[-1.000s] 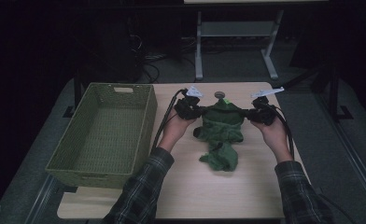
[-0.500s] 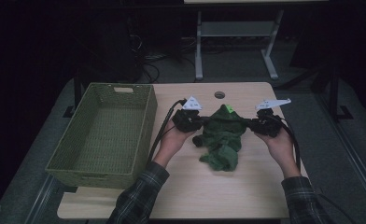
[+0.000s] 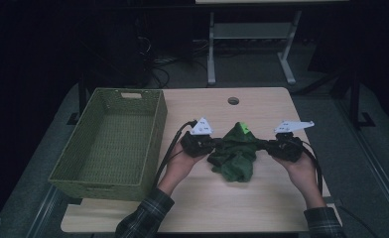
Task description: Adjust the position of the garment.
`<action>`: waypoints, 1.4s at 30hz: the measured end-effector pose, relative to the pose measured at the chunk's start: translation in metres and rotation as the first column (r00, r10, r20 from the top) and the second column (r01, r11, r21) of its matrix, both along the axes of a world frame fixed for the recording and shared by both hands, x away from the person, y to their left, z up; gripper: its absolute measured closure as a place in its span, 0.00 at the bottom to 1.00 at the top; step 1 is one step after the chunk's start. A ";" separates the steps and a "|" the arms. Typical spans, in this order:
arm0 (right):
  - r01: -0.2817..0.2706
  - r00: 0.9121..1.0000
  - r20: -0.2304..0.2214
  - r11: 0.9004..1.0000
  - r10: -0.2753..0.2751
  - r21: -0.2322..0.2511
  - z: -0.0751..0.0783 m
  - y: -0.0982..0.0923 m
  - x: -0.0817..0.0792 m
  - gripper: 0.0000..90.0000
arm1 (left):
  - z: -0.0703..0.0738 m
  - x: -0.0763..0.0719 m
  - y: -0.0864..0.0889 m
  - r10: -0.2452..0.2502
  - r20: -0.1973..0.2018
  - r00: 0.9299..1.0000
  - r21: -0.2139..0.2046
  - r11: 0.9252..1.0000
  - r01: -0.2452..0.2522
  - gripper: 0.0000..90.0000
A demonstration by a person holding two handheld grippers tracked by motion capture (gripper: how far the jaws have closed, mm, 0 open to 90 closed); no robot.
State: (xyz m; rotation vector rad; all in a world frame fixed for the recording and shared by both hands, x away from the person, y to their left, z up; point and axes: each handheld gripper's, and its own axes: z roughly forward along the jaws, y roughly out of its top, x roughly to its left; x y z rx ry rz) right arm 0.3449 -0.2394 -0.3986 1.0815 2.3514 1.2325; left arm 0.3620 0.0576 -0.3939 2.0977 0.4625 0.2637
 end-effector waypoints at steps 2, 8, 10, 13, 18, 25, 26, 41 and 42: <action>-0.013 1.000 -0.007 1.000 0.013 -0.005 -0.002 0.001 -0.006 0.97 | -0.004 -0.006 0.000 -0.015 -0.001 1.000 0.006 1.000 0.015 0.96; -0.029 1.000 -0.001 1.000 0.029 -0.003 -0.007 0.001 -0.024 0.97 | -0.017 -0.022 -0.001 -0.040 -0.018 0.999 0.013 0.999 0.040 0.96; -0.034 0.999 -0.001 0.999 0.034 -0.001 -0.009 0.001 -0.029 0.97 | -0.019 -0.026 0.000 -0.045 -0.025 0.999 0.014 0.999 0.045 0.96; -0.044 0.999 -0.015 0.999 0.044 -0.007 -0.012 0.000 -0.036 0.97 | -0.023 -0.030 0.003 -0.052 -0.034 0.998 0.011 0.999 0.053 0.96; -0.061 0.998 -0.035 0.998 0.061 0.001 -0.019 0.000 -0.047 0.97 | -0.032 -0.035 0.009 -0.067 -0.083 0.994 -0.009 0.998 0.066 0.97; -0.085 0.993 -0.079 0.996 0.084 -0.003 -0.031 0.003 -0.065 0.97 | -0.045 -0.043 0.013 -0.091 -0.134 0.987 -0.012 0.996 0.090 0.97; -0.088 0.993 -0.081 0.996 0.087 -0.001 -0.033 0.003 -0.067 0.97 | -0.047 -0.044 0.013 -0.092 -0.139 0.986 -0.010 0.996 0.091 0.97; -0.145 0.974 -0.183 0.989 0.136 -0.037 -0.061 0.019 -0.075 0.97 | -0.074 -0.047 0.004 -0.101 -0.165 0.981 0.113 0.986 0.120 0.97; -0.147 0.971 -0.194 0.988 0.137 -0.041 -0.062 0.021 -0.074 0.97 | -0.075 -0.046 0.004 -0.097 -0.159 0.982 0.123 0.985 0.118 0.97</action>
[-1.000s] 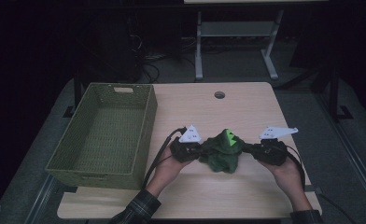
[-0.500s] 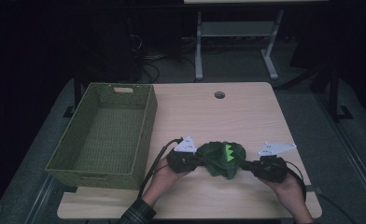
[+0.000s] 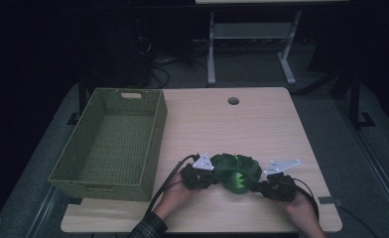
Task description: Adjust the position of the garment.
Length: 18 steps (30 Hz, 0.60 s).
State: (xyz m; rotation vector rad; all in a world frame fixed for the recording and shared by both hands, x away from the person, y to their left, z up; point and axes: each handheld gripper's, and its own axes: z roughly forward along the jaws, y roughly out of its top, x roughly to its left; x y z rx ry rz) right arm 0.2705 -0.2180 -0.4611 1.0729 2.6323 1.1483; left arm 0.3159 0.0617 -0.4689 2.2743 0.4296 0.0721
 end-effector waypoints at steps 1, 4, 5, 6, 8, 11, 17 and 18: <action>-0.006 1.000 -0.005 1.000 0.006 -0.009 -0.002 0.003 0.000 0.97 | -0.001 0.002 0.000 0.006 0.000 1.000 0.003 1.000 -0.006 0.97; -0.021 1.000 -0.015 1.000 0.021 -0.022 -0.006 0.009 0.002 0.97 | 0.000 0.007 0.000 0.015 0.020 1.000 0.033 0.999 -0.016 0.97; -0.023 1.000 -0.014 1.000 0.023 -0.018 -0.006 0.010 0.003 0.97 | 0.000 0.008 -0.001 0.030 0.024 0.999 0.028 0.999 -0.030 0.98; -0.023 1.000 -0.016 1.000 0.023 -0.017 -0.007 0.011 0.002 0.97 | 0.000 0.011 0.000 0.030 0.021 0.999 0.026 0.999 -0.031 0.97; -0.020 1.000 -0.018 1.000 0.020 -0.017 -0.006 0.012 0.002 0.97 | -0.001 0.013 0.000 0.034 0.003 0.999 0.007 0.999 -0.034 0.97; -0.026 1.000 -0.006 0.999 0.026 -0.019 -0.005 0.011 0.001 0.91 | 0.000 0.011 0.001 0.027 -0.005 1.000 -0.009 1.000 -0.027 0.96; -0.016 0.999 0.029 1.000 0.015 0.022 0.009 0.004 -0.007 0.80 | 0.013 0.005 0.011 0.041 -0.036 0.999 -0.049 0.998 -0.043 0.83; -0.009 1.000 0.031 0.999 0.008 0.034 0.011 0.003 -0.010 0.79 | 0.016 0.002 0.014 0.040 -0.027 0.999 -0.048 0.998 -0.042 0.82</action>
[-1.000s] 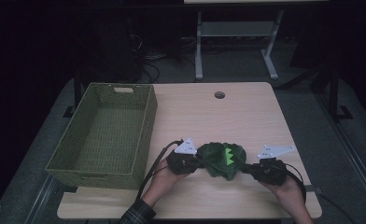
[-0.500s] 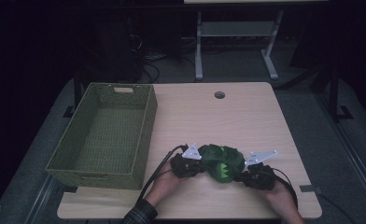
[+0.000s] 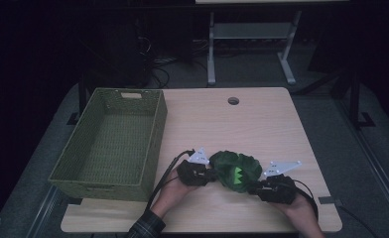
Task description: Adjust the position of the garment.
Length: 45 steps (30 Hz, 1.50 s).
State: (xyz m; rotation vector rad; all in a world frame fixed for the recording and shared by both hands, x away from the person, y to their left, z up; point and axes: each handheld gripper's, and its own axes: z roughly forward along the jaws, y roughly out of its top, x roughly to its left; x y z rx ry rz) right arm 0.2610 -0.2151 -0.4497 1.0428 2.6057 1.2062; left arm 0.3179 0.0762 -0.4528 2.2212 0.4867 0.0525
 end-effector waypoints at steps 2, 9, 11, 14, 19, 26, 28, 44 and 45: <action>0.000 1.000 0.012 1.000 0.000 0.011 0.004 -0.003 -0.005 0.77 | 0.004 -0.004 0.005 0.000 -0.001 1.000 -0.007 1.000 0.000 0.80; -0.013 0.998 0.057 0.999 0.011 0.032 0.017 -0.008 -0.021 0.73 | 0.016 -0.013 0.022 0.023 0.004 1.000 -0.047 0.999 -0.023 0.82; -0.016 0.998 0.063 0.999 0.013 0.038 0.020 -0.008 -0.024 0.73 | 0.019 -0.014 0.022 0.025 0.003 1.000 -0.056 0.998 -0.024 0.87; -0.007 0.997 0.074 0.999 0.004 0.039 0.023 -0.010 -0.021 0.80 | 0.025 -0.012 0.019 0.017 0.006 1.000 -0.067 0.998 -0.017 0.93; 0.040 0.995 0.094 0.999 -0.042 0.026 0.026 -0.013 -0.007 0.95 | 0.035 -0.005 0.001 0.009 0.021 1.000 -0.108 0.994 -0.007 0.99; 0.066 0.995 0.075 0.998 -0.065 -0.007 0.014 -0.010 0.013 1.00 | 0.019 0.011 -0.027 0.025 0.037 0.999 -0.019 1.000 -0.024 1.00; 0.066 0.996 0.060 0.997 -0.064 -0.038 0.008 -0.005 0.017 1.00 | 0.009 0.015 -0.029 0.038 0.030 0.999 0.030 0.999 -0.038 1.00; 0.029 1.000 0.008 0.993 -0.029 -0.111 -0.013 0.007 0.019 1.00 | -0.009 0.021 -0.030 0.049 0.041 0.998 0.125 0.991 -0.053 1.00; 0.034 0.999 0.014 0.994 -0.032 -0.100 -0.011 0.005 0.018 1.00 | -0.007 0.021 -0.027 0.056 0.033 0.998 0.099 0.993 -0.059 1.00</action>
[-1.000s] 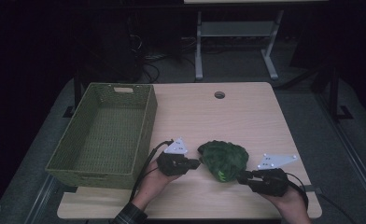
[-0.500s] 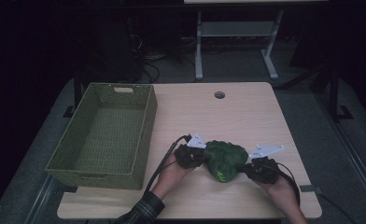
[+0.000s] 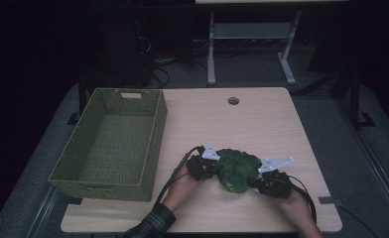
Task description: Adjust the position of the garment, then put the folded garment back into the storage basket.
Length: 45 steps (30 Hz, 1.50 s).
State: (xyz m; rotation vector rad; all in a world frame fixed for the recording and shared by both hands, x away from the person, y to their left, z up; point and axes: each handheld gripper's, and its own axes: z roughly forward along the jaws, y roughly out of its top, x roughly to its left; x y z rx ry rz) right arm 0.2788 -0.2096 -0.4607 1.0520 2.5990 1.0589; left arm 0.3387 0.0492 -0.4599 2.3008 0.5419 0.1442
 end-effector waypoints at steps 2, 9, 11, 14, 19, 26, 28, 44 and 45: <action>0.014 1.000 0.017 1.000 -0.014 0.015 0.005 -0.006 -0.002 1.00 | 0.004 -0.002 0.005 0.008 -0.008 1.000 -0.021 1.000 -0.008 0.99; 0.085 0.994 0.065 0.994 -0.090 0.074 0.020 -0.035 -0.002 1.00 | 0.018 -0.019 0.017 -0.011 -0.023 1.000 -0.082 0.997 0.009 0.99; 0.116 0.989 0.078 0.990 -0.122 0.086 0.024 -0.044 0.002 1.00 | 0.021 -0.025 0.017 -0.020 -0.032 0.999 -0.097 0.995 0.016 0.99; 0.148 0.983 0.092 0.985 -0.156 0.091 0.029 -0.053 0.012 1.00 | 0.024 -0.033 0.016 -0.039 -0.040 0.998 -0.109 0.993 0.034 0.99; 0.182 0.976 0.108 0.979 -0.191 0.090 0.035 -0.057 0.036 1.00 | 0.025 -0.044 0.010 -0.071 -0.054 0.996 -0.109 0.992 0.065 0.99; 0.188 0.977 0.083 0.975 -0.198 0.120 0.032 -0.050 0.075 1.00 | 0.019 -0.055 -0.003 -0.120 -0.070 0.990 -0.096 0.989 0.113 0.99; 0.185 0.978 0.078 0.975 -0.195 0.122 0.031 -0.044 0.082 1.00 | 0.018 -0.056 -0.006 -0.132 -0.069 0.989 -0.088 0.988 0.126 0.99; 0.042 0.999 -0.035 0.995 -0.039 0.092 0.008 -0.007 0.095 1.00 | -0.005 -0.044 -0.025 -0.120 -0.077 0.990 -0.027 0.993 0.118 0.99; 0.036 0.999 -0.031 0.995 -0.033 0.094 0.006 -0.008 0.094 1.00 | -0.006 -0.044 -0.024 -0.115 -0.077 0.990 -0.026 0.993 0.113 0.99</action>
